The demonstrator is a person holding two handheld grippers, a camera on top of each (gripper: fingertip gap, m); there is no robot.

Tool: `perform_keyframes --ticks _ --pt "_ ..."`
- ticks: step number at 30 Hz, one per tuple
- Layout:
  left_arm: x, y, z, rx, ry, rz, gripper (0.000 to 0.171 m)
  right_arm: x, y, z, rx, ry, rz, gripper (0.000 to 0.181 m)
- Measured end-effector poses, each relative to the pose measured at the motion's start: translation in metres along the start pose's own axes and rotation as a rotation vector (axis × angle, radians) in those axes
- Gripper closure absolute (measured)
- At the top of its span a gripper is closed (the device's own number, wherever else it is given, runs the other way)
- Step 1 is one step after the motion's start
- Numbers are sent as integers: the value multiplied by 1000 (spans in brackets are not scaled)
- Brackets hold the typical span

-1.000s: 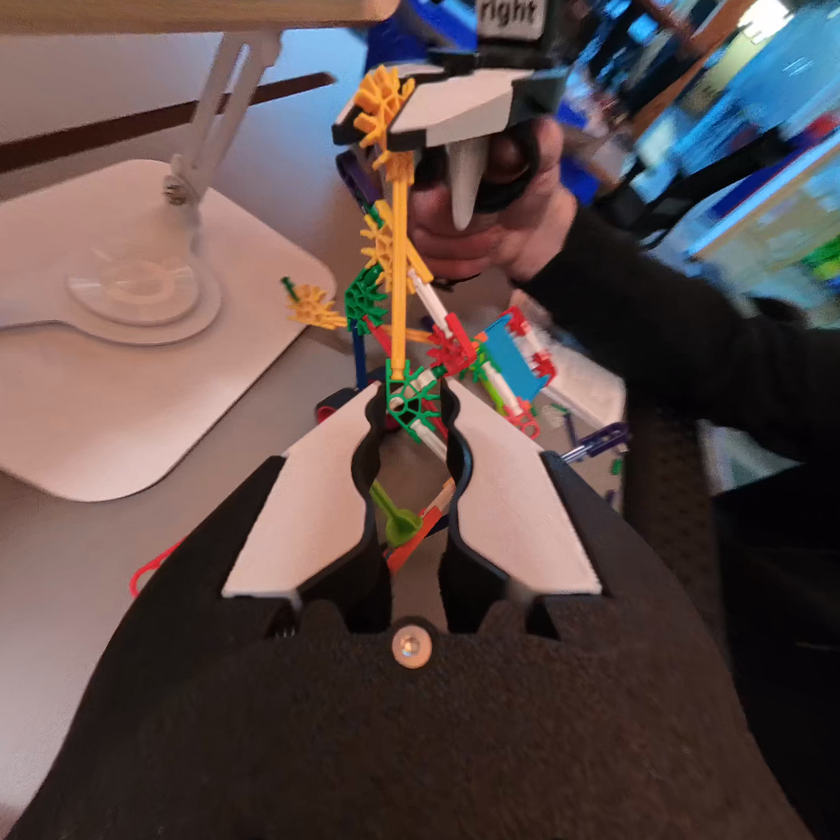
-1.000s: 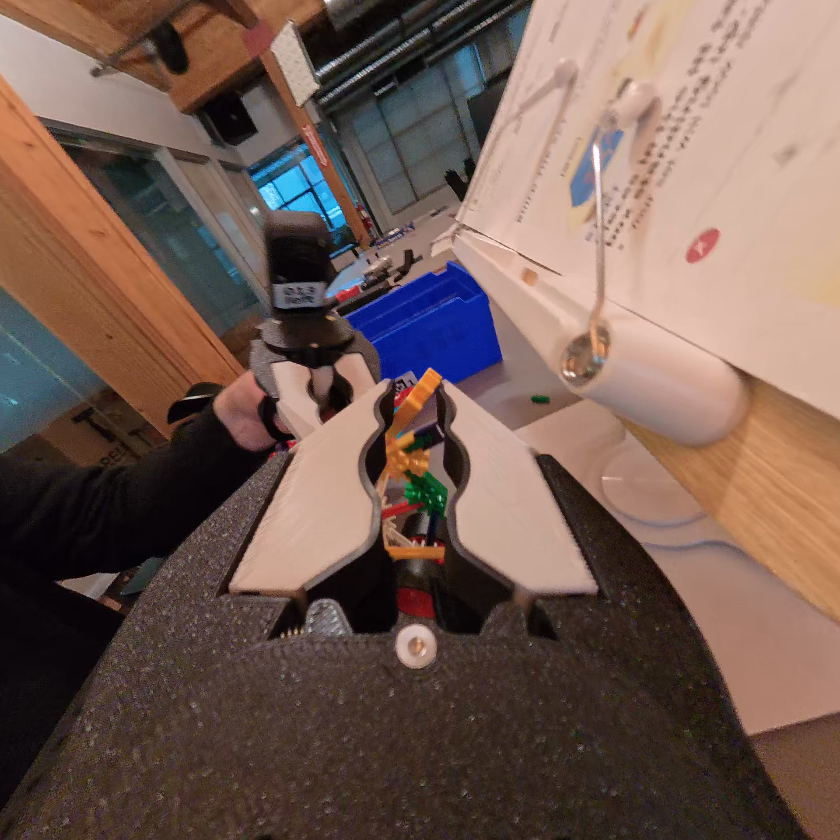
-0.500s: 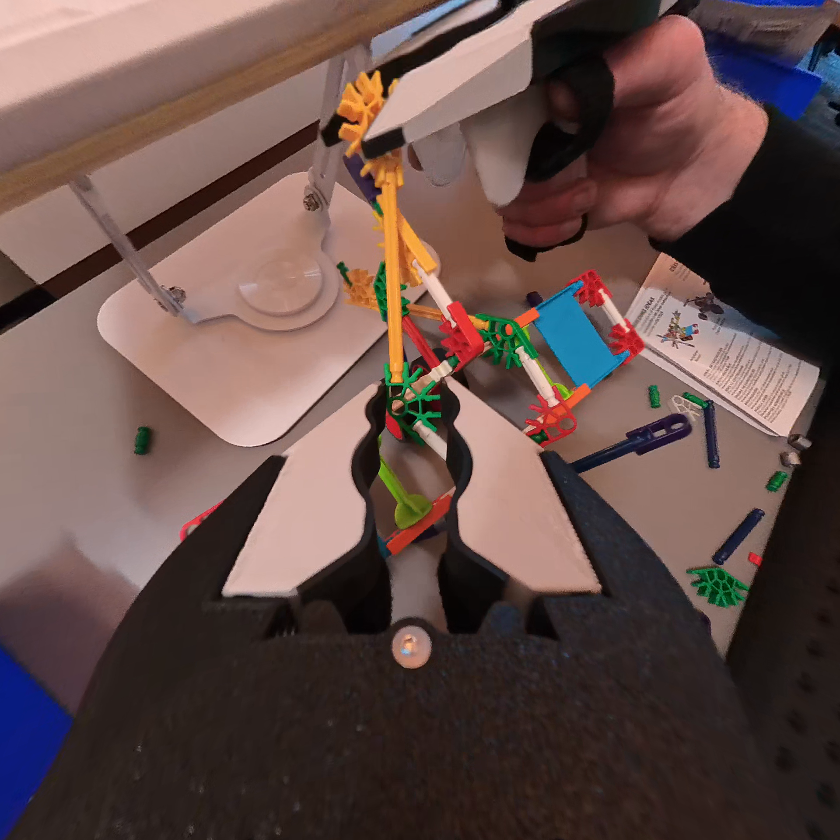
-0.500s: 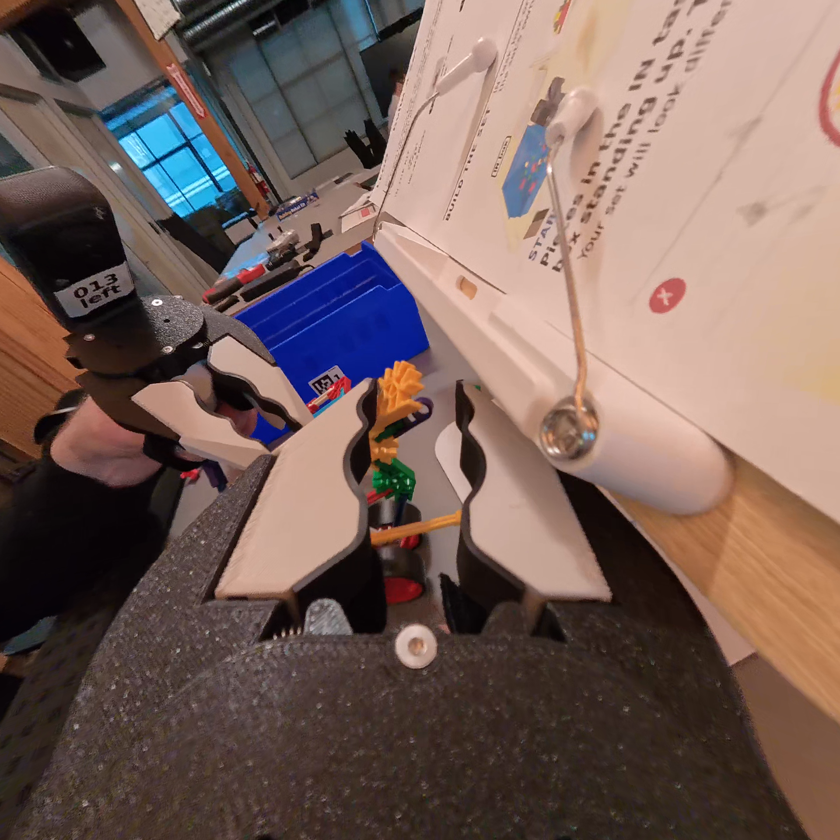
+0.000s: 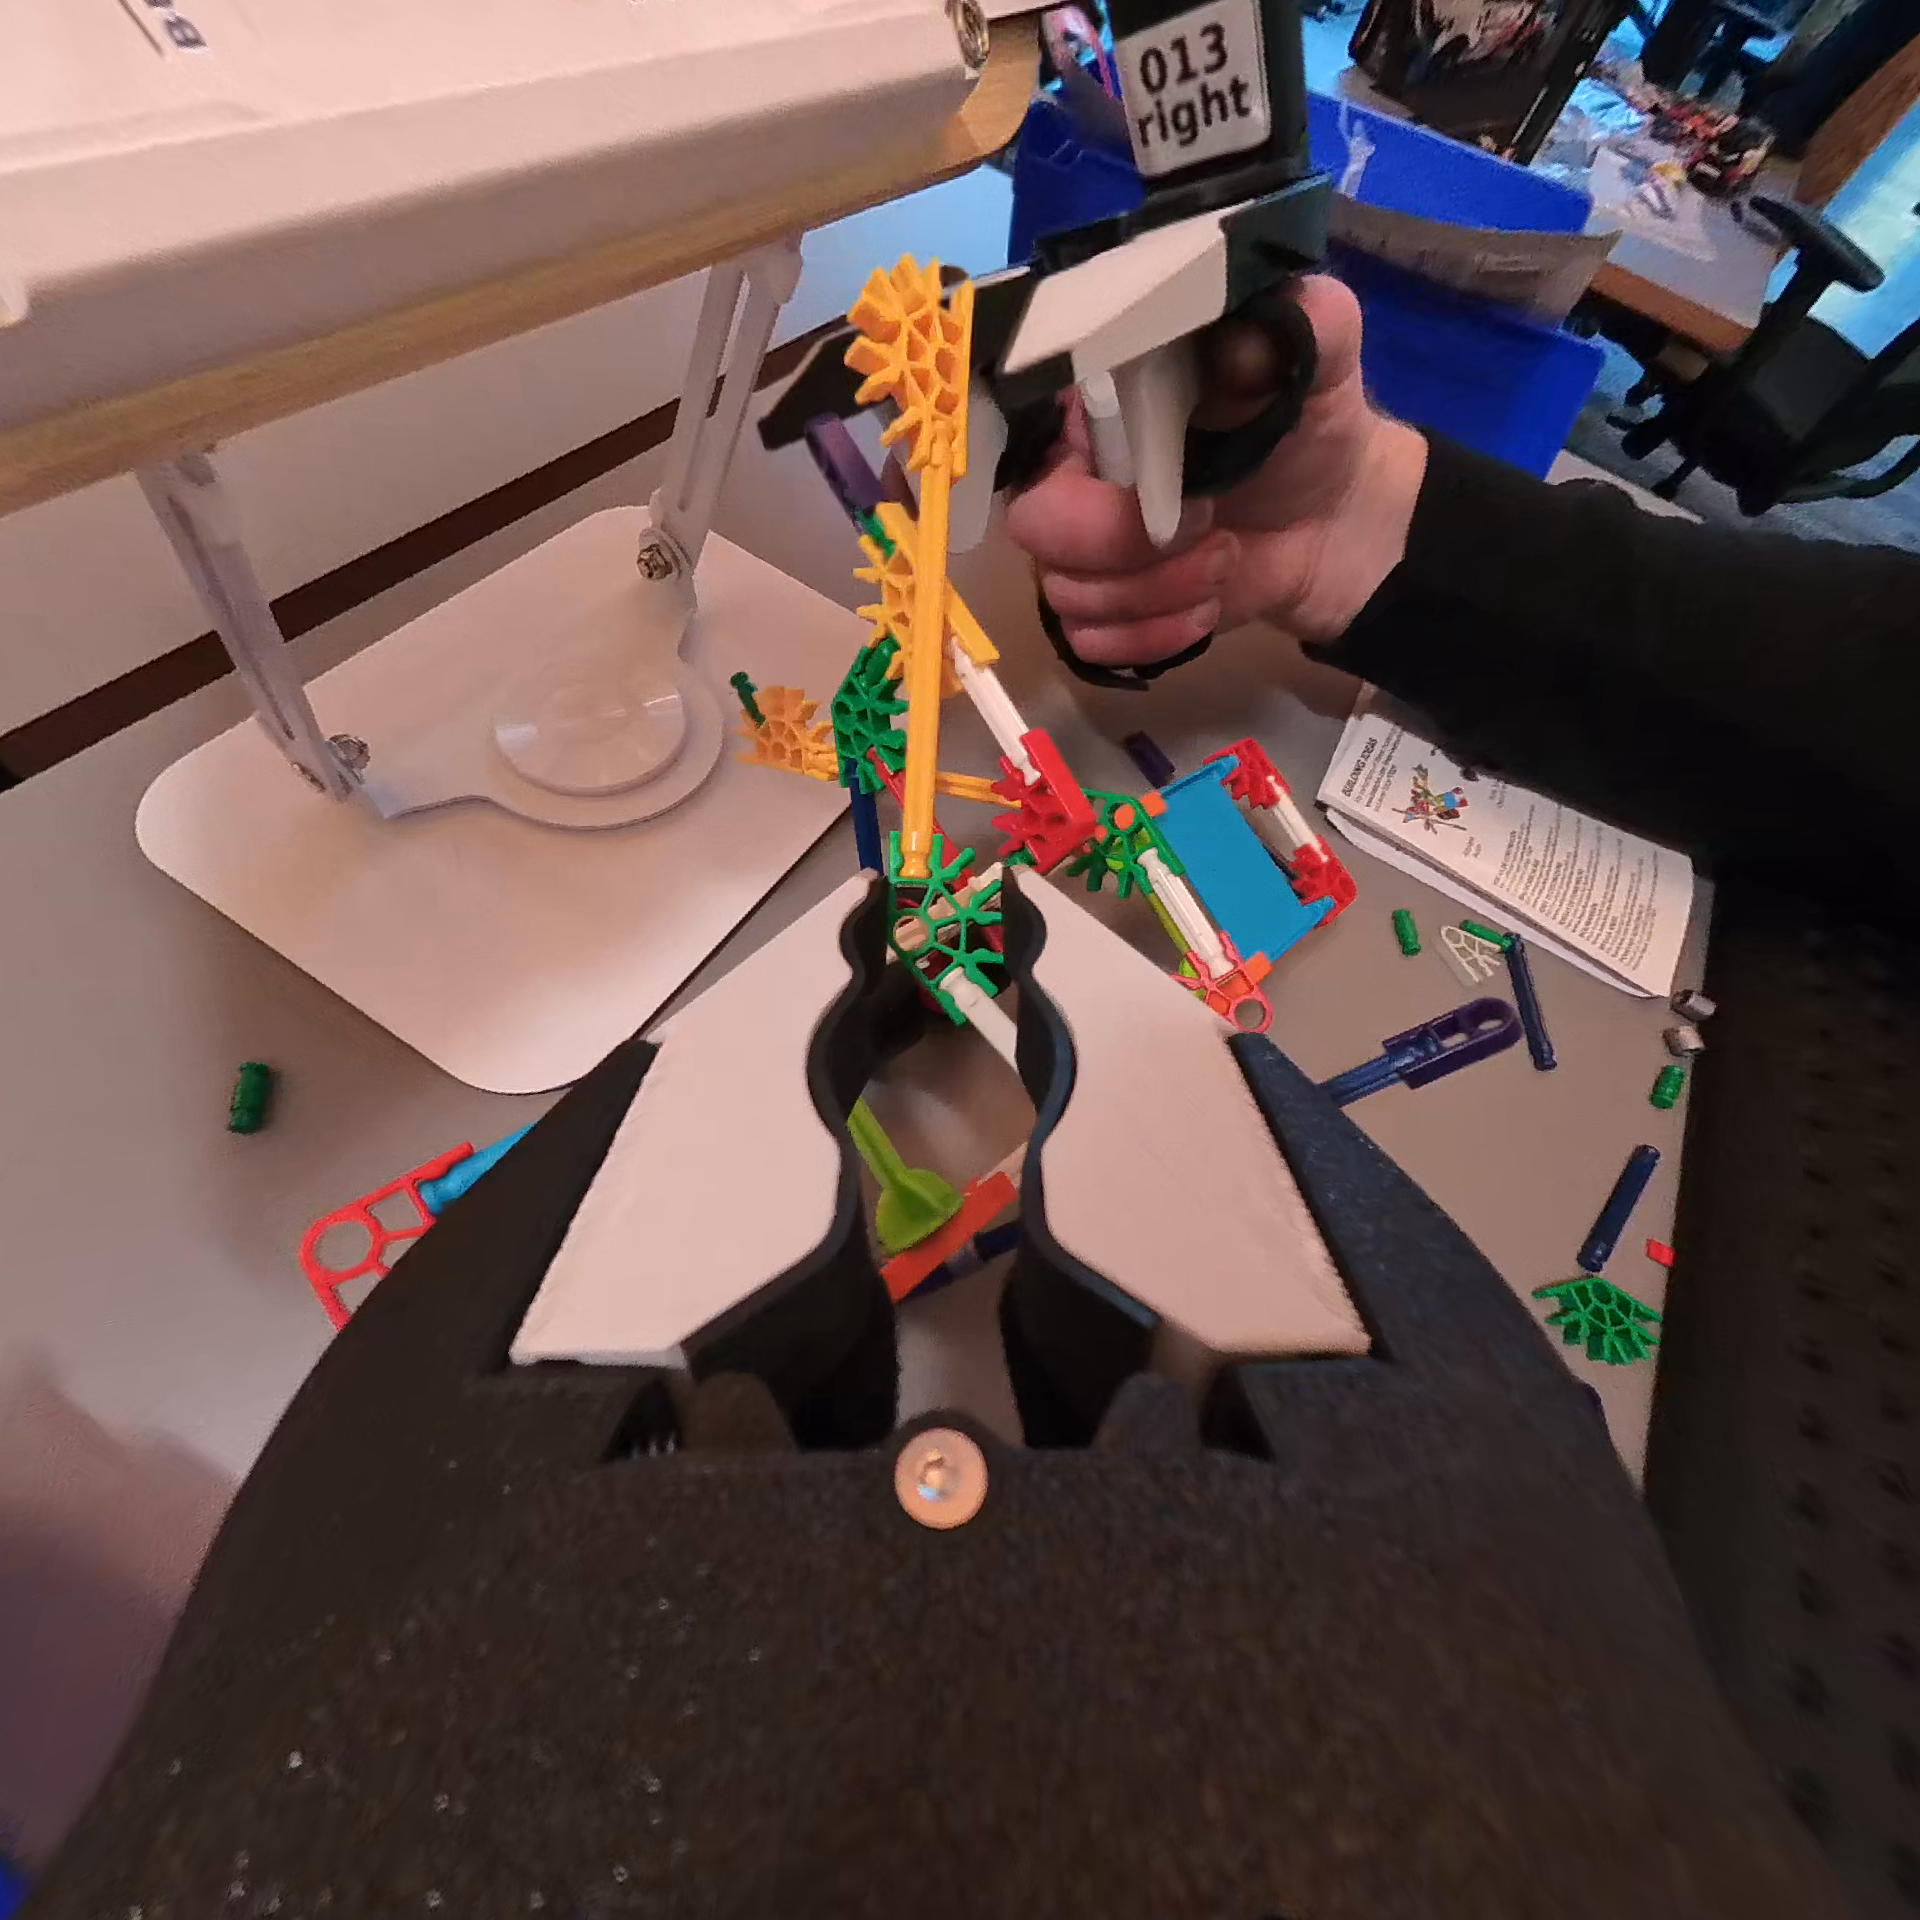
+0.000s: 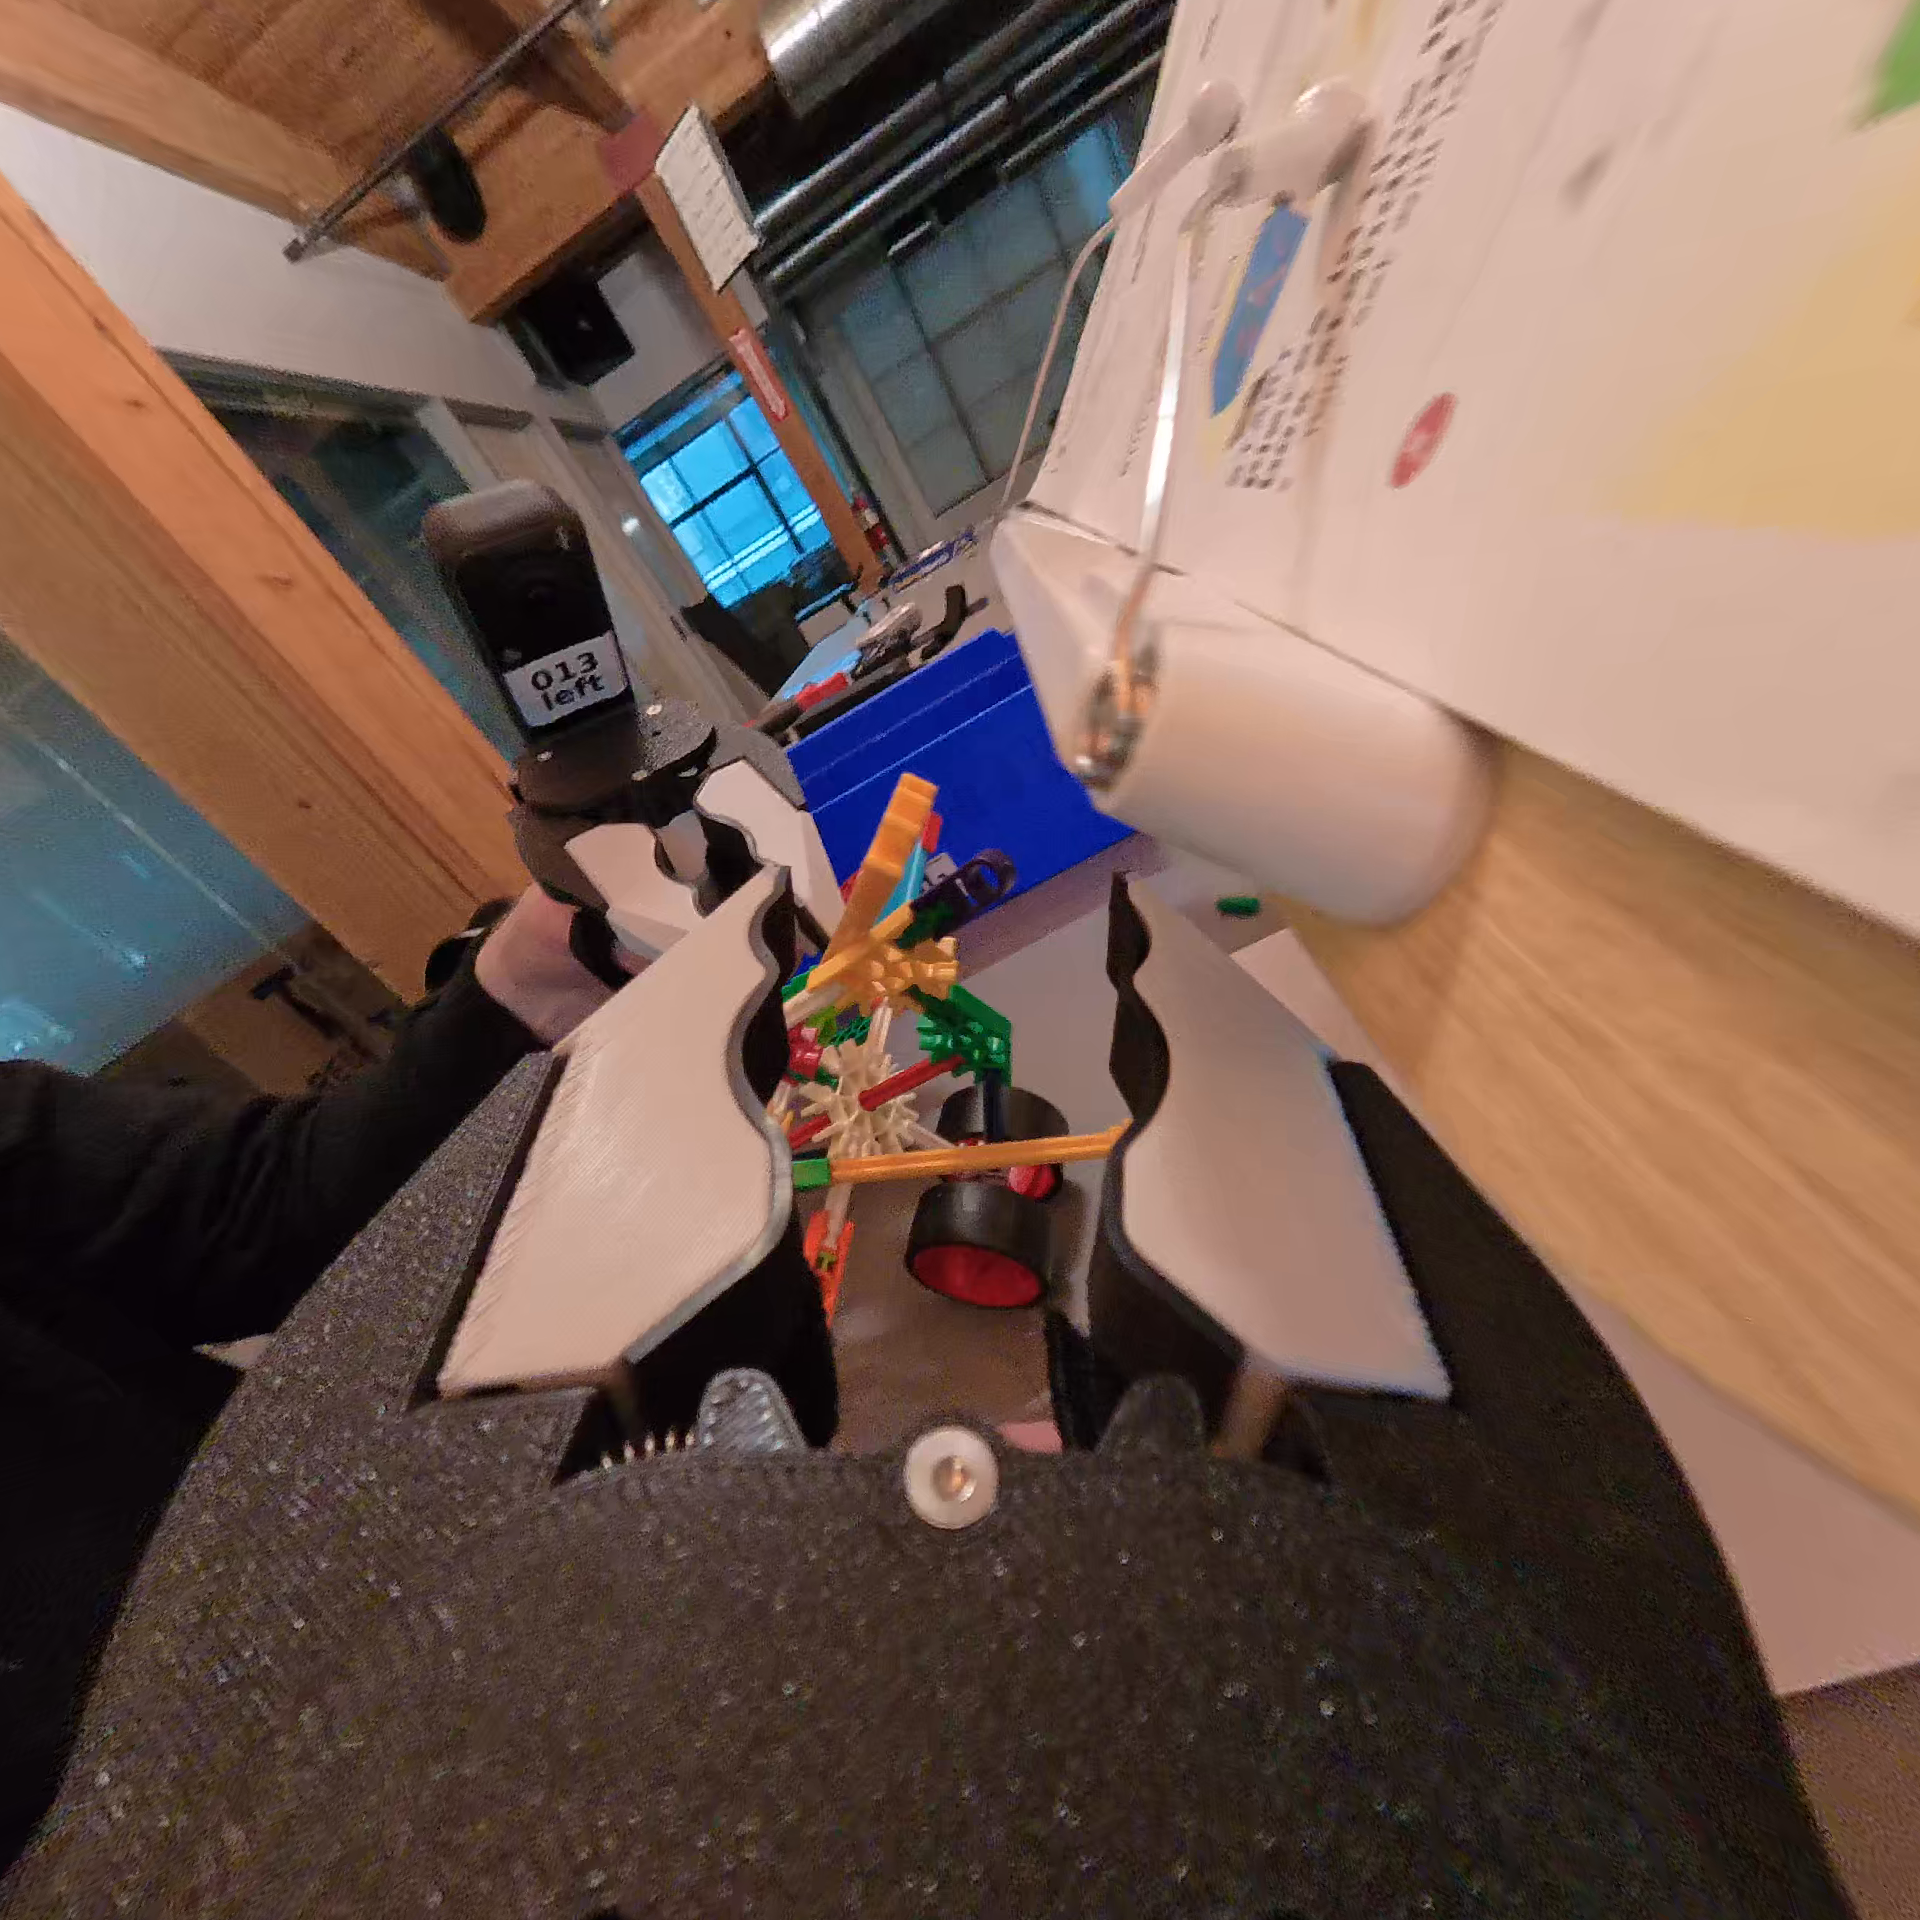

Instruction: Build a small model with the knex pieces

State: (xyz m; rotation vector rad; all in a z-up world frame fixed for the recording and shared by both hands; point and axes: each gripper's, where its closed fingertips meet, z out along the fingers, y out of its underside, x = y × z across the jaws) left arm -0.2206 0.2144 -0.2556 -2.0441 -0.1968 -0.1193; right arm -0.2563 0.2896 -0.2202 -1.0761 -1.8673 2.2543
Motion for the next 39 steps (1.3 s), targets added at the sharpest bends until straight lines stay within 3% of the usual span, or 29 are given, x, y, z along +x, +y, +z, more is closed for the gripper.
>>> perform_keyframes --ticks 3,7,11,15,20,33,35,39 --pt "-3 0 0 11 0 -12 151 4 6 -1 -13 -14 27 121" --pt "-2 0 -1 22 20 -12 152 -4 35 19 -146 -24 -41 121" --pt "-9 3 -4 3 -29 -16 152 -9 46 33 -200 -21 -92 135" --pt "-12 3 -6 -15 -74 -4 151 -10 50 21 -273 14 -109 152" --pt "-17 6 -7 -53 -135 36 151 -22 55 10 -344 31 -144 158" --pt "-19 7 -5 -71 -180 171 151 -28 59 4 -380 20 -79 154" --pt "-20 8 -6 -87 -196 198 169 -20 58 1 -379 51 -68 150" --pt "-19 4 -9 -74 -202 218 171 -5 36 -6 -268 108 -31 149"
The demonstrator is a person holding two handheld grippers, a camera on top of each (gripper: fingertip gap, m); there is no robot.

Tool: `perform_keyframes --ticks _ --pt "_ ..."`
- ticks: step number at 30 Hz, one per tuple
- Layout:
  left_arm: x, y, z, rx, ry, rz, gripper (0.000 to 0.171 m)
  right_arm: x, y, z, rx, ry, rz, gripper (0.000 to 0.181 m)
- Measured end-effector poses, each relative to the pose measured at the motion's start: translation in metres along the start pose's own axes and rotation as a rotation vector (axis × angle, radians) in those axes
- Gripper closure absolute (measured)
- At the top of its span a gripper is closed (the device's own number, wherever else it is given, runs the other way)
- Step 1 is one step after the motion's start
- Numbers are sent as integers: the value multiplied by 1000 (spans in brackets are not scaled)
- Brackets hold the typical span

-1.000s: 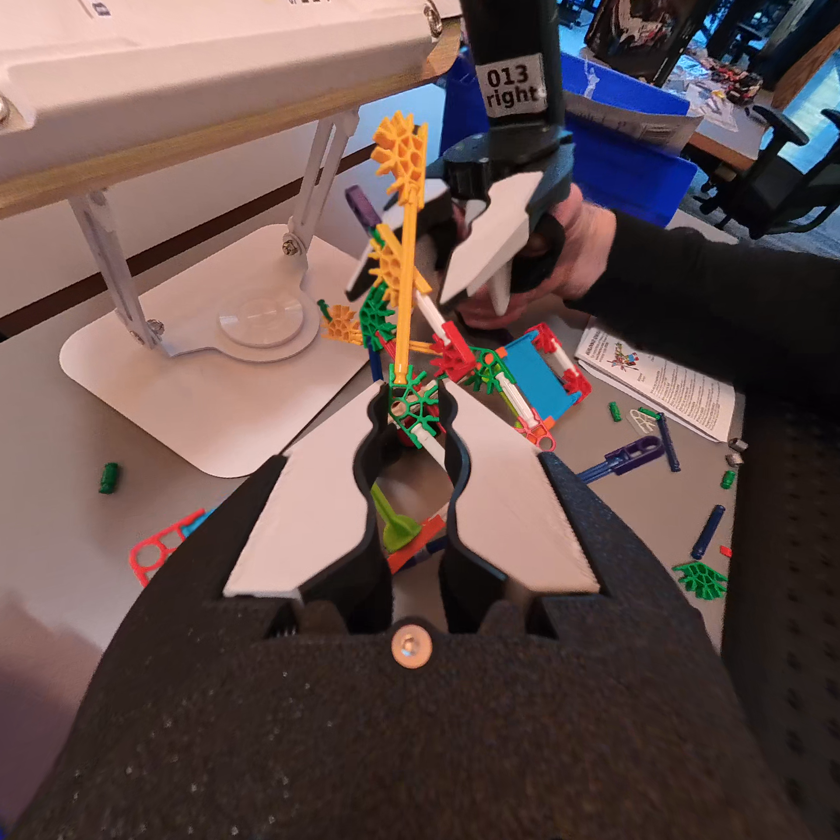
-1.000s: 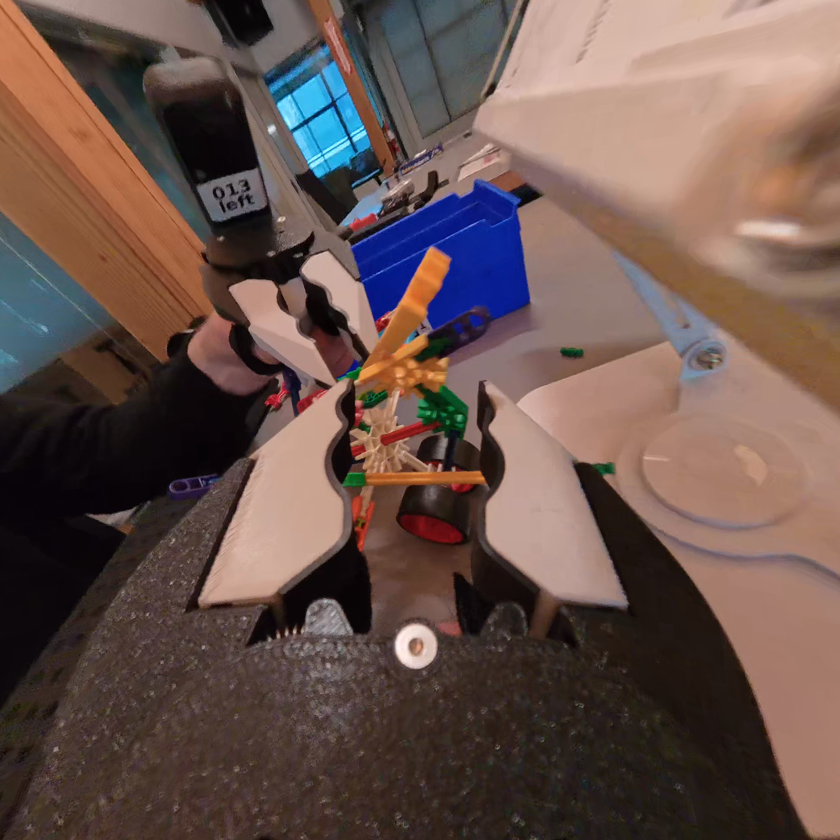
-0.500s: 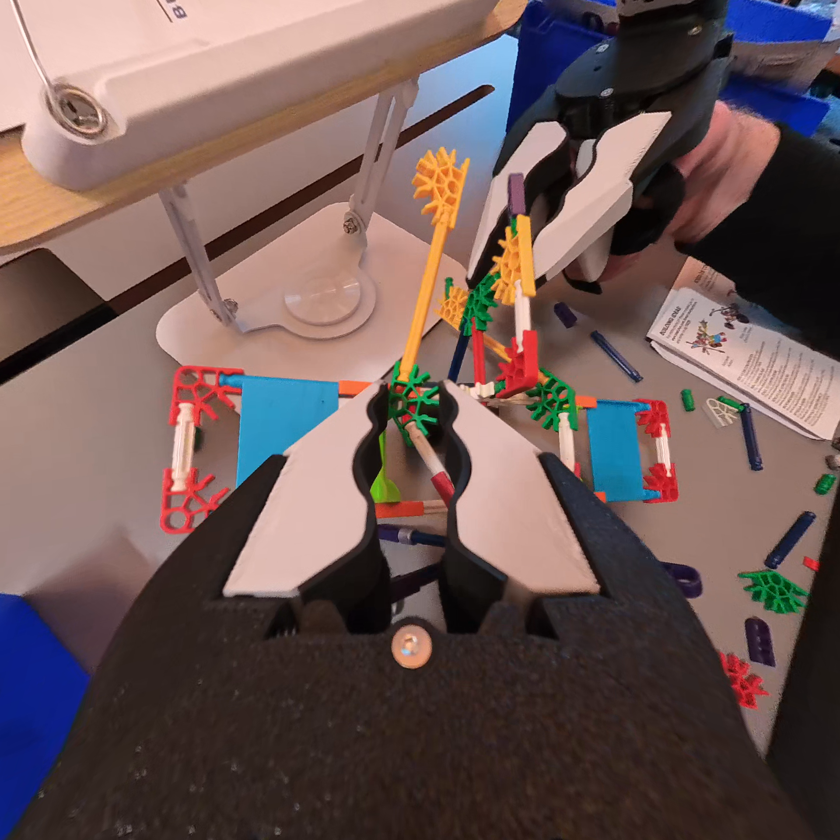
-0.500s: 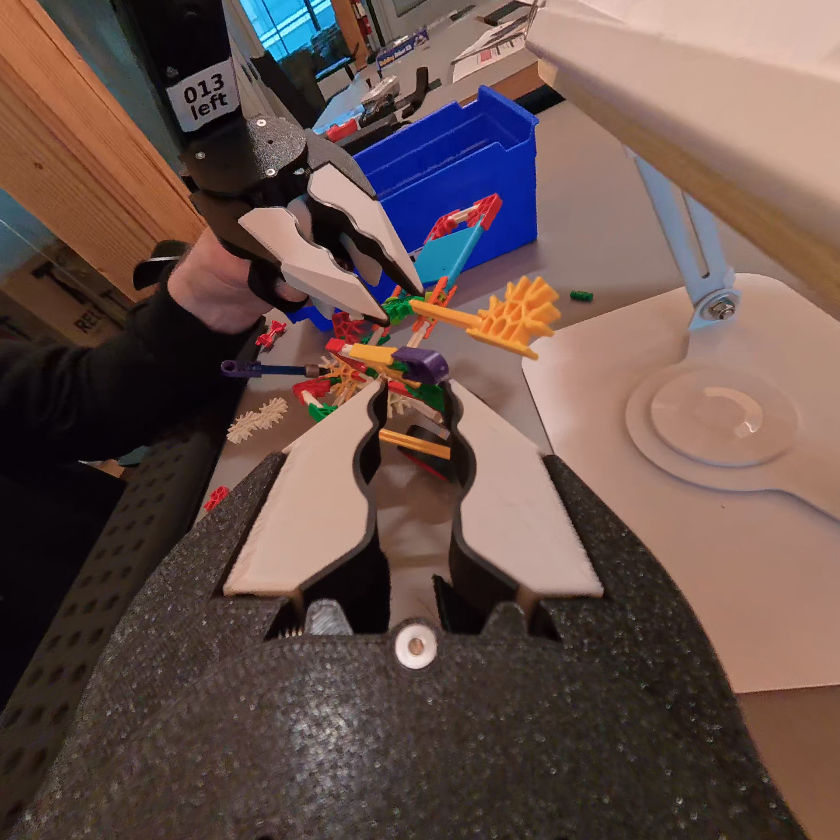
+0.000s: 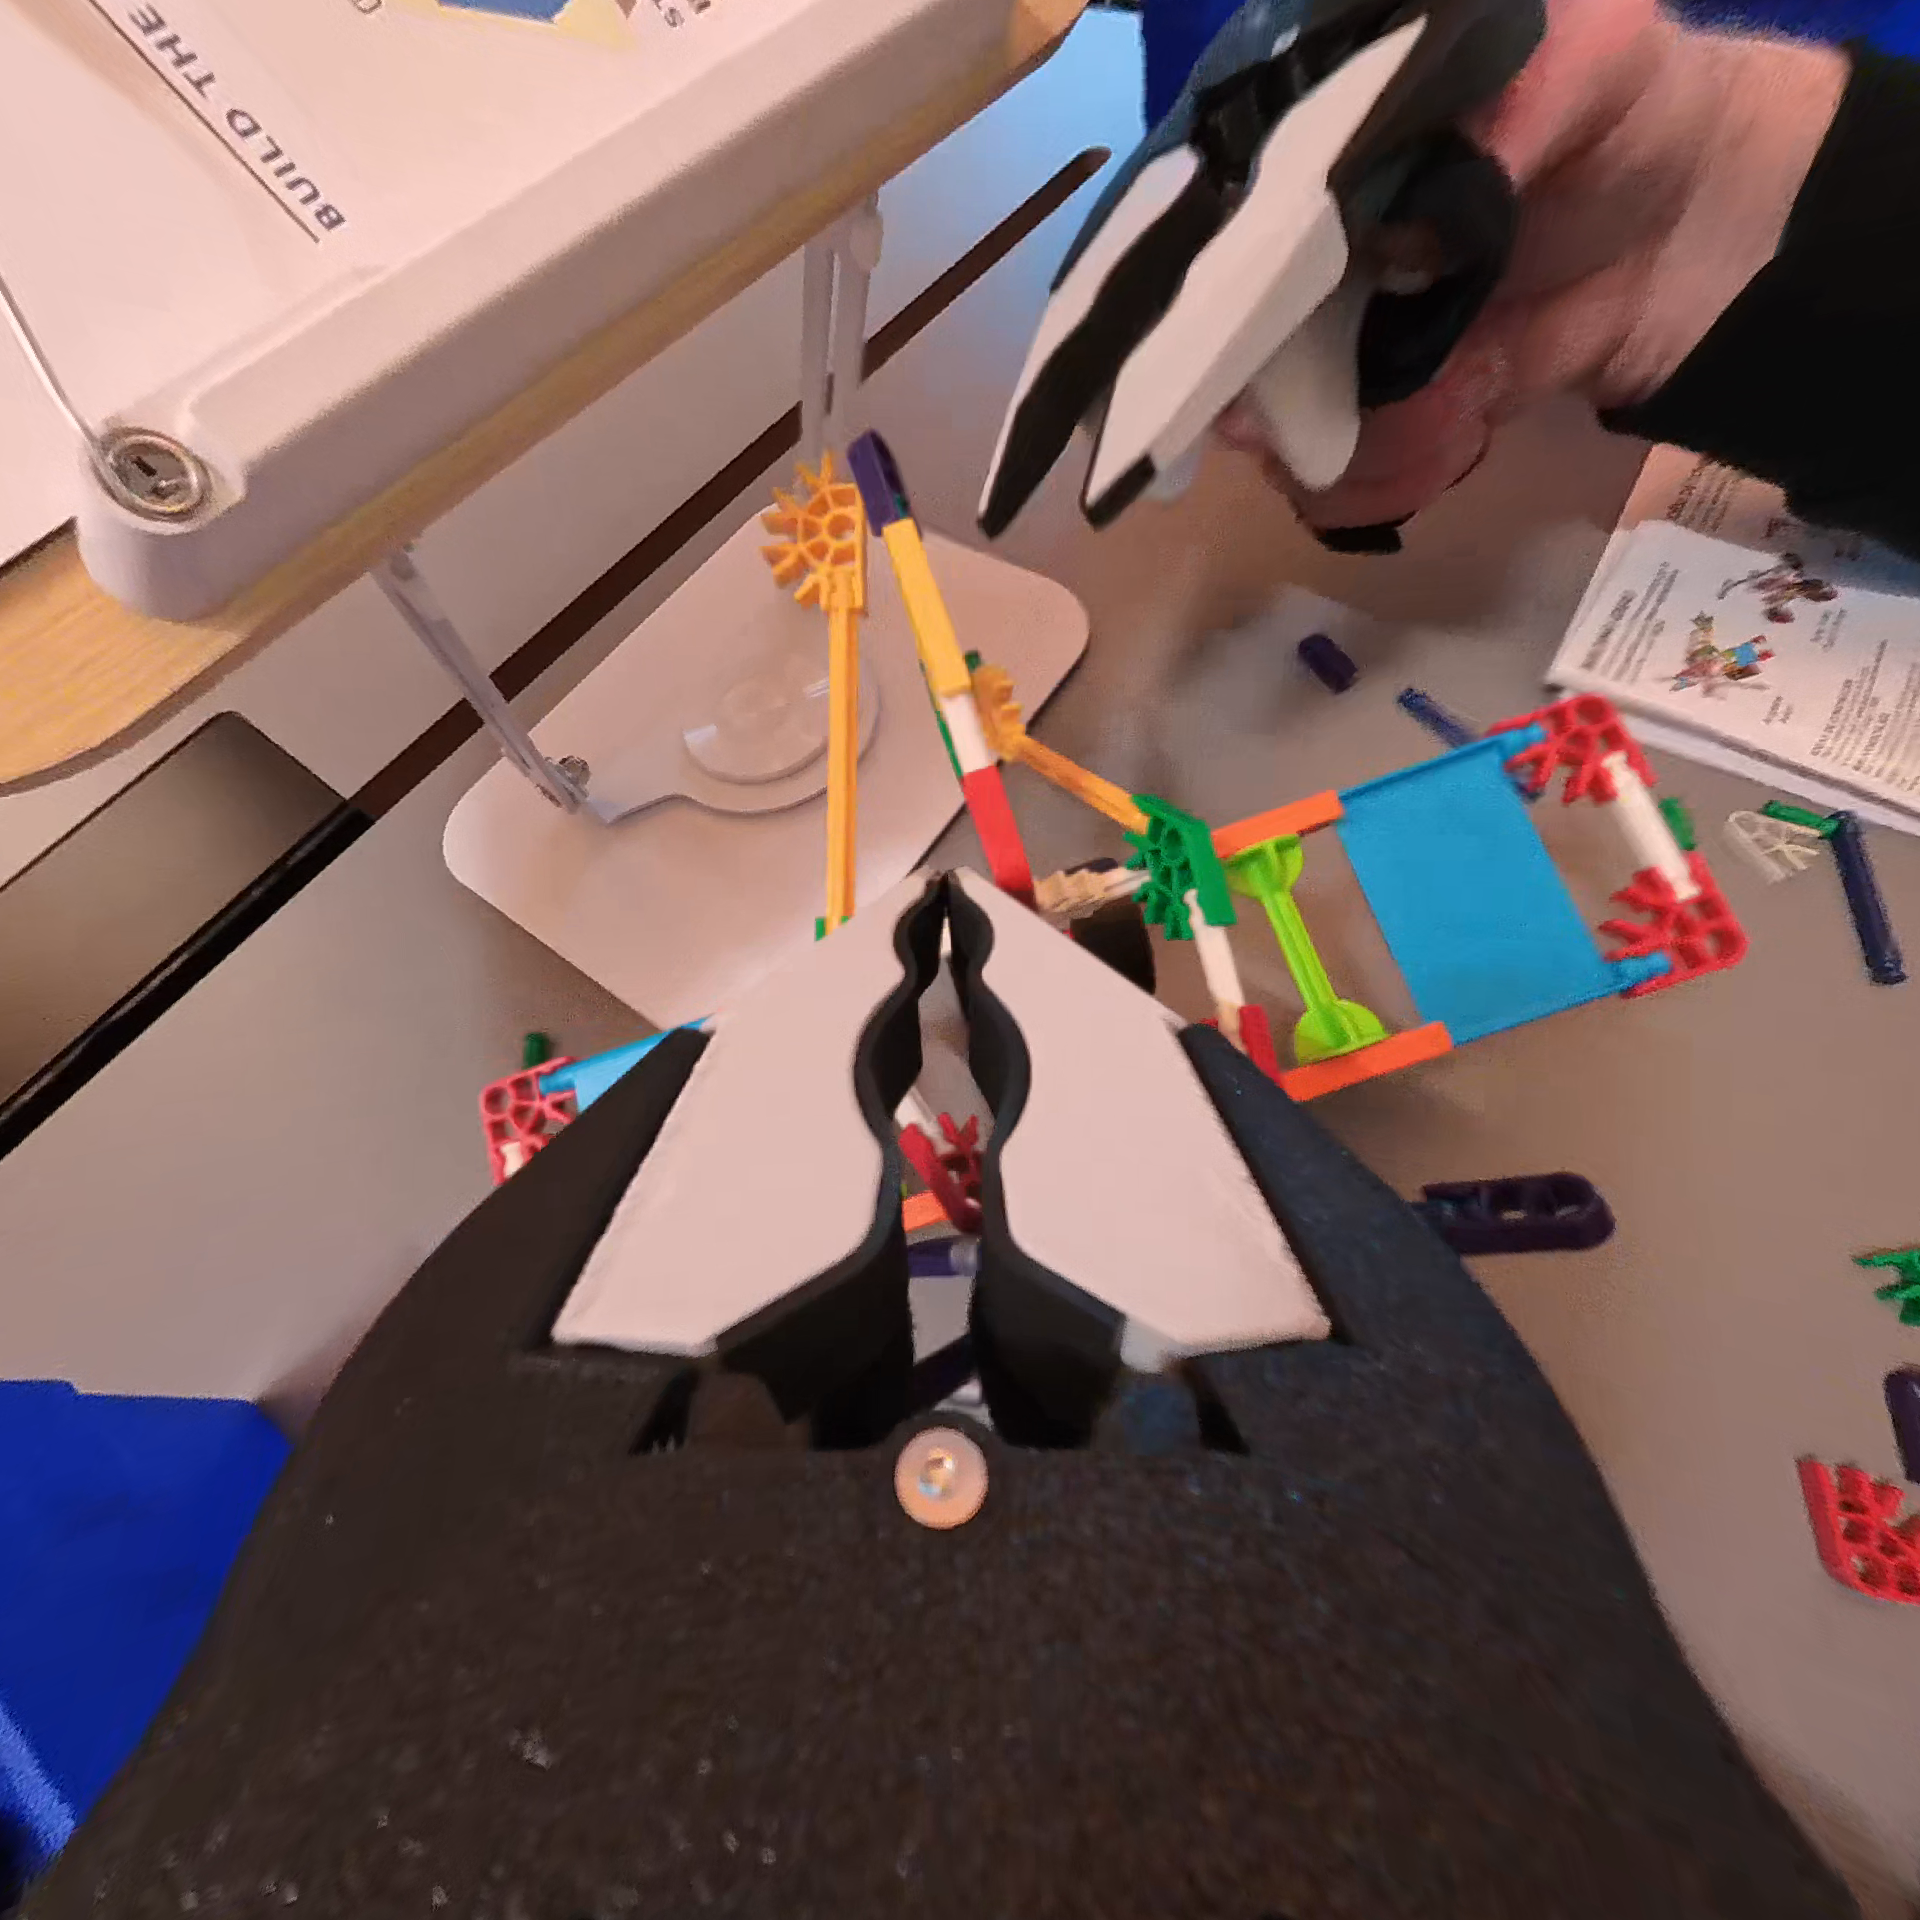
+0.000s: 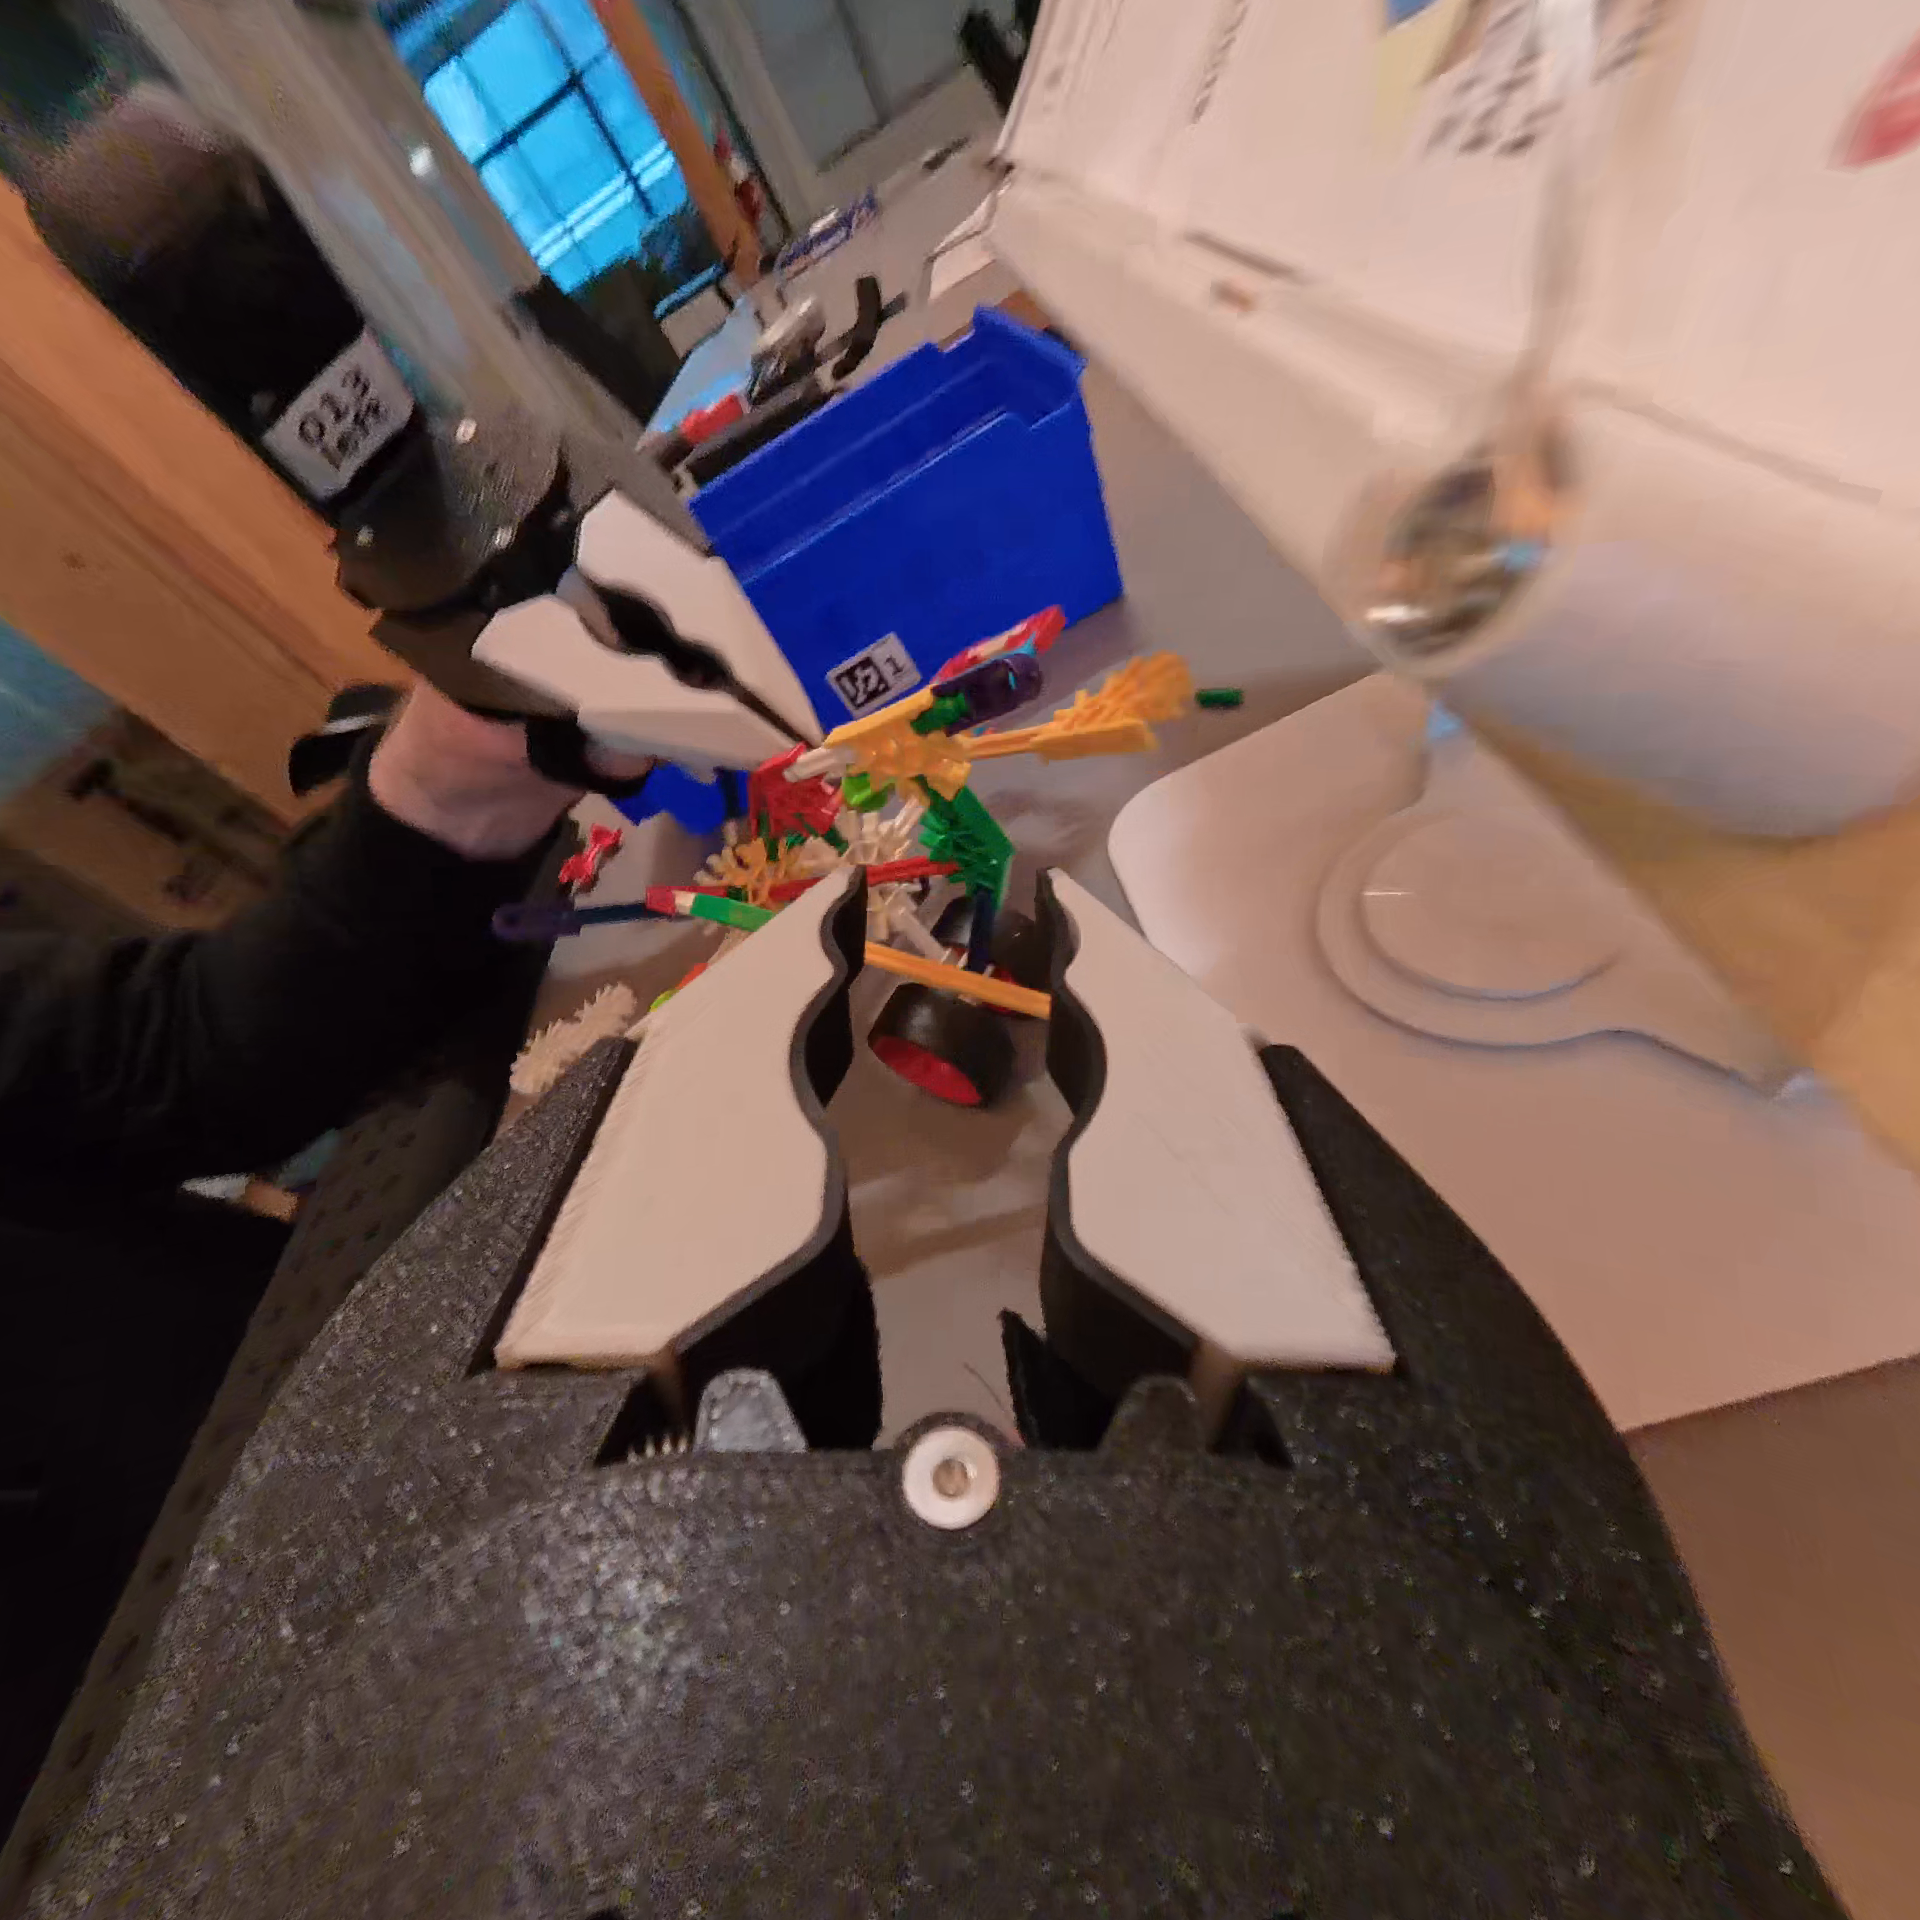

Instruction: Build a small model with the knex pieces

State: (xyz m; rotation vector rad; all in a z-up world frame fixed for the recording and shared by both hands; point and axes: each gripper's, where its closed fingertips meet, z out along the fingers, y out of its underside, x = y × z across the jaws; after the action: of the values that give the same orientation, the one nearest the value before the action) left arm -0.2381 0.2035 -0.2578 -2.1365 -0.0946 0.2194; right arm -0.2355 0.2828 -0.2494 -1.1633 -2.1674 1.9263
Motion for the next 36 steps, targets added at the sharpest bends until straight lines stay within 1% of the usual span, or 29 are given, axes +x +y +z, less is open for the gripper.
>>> perform_keyframes --ticks 2,4,5,7,8,9,10,12,14,17,18,19,20,21,23,25,27,29,31,32,33,34,36 --pt "-4 -1 -1 5 -15 -6 170 2 -4 -1 21 8 1 149" --pt "-9 -9 -6 56 18 -87 160 2 -3 3 10 14 -12 149" --pt "-13 -10 -8 60 40 -127 156 1 0 7 -7 13 -23 149" --pt "-14 -6 -6 20 124 -210 150 -2 5 16 -32 7 -63 149" --pt "-16 0 -2 -15 133 -214 148 -4 8 21 -45 0 -82 148" --pt "-21 5 2 -52 113 -196 148 -5 9 25 -51 -4 -96 148" --pt "-25 7 5 -63 96 -176 148 -7 10 29 -51 -6 -107 148" --pt "-20 4 10 -74 153 -180 148 -10 14 36 -68 -15 -120 147" --pt "-24 -2 16 -96 136 -147 153 -15 19 39 -89 -37 -126 149" --pt "-16 -1 28 -179 204 -108 157 -14 28 43 -117 -22 -157 150" --pt "-15 0 31 -203 203 -83 159 -15 29 44 -122 -26 -153 149" --pt "-10 4 31 -232 221 -57 167 -15 30 45 -121 -22 -155 150" --pt "-8 6 31 -248 231 -37 171 -15 30 46 -120 -18 -166 152" --pt "-10 6 31 -251 213 -29 168 -14 31 47 -122 -15 -175 153" --pt "-11 10 30 -261 210 -2 169 -17 32 49 -128 -30 -168 156" --pt "-18 19 30 -308 152 49 171 -21 36 52 -147 -46 -180 159" --pt "-16 20 31 -320 141 64 171 -22 44 54 -186 -39 -198 161" --pt "-16 17 25 -315 131 55 164 -20 46 53 -198 -40 -191 159" --pt "-16 14 10 -302 134 27 152 -17 39 47 -164 -35 -168 156" --pt "-13 17 1 -312 160 -17 143 -16 35 43 -149 -34 -160 156" --pt "-9 22 -9 -337 178 -49 139 -14 33 40 -139 -30 -158 156" --pt "-7 28 -18 -355 185 -59 137 -13 30 38 -131 -21 -159 156" --pt "5 38 -30 -397 246 -109 134 -11 28 36 -120 -17 -157 156"
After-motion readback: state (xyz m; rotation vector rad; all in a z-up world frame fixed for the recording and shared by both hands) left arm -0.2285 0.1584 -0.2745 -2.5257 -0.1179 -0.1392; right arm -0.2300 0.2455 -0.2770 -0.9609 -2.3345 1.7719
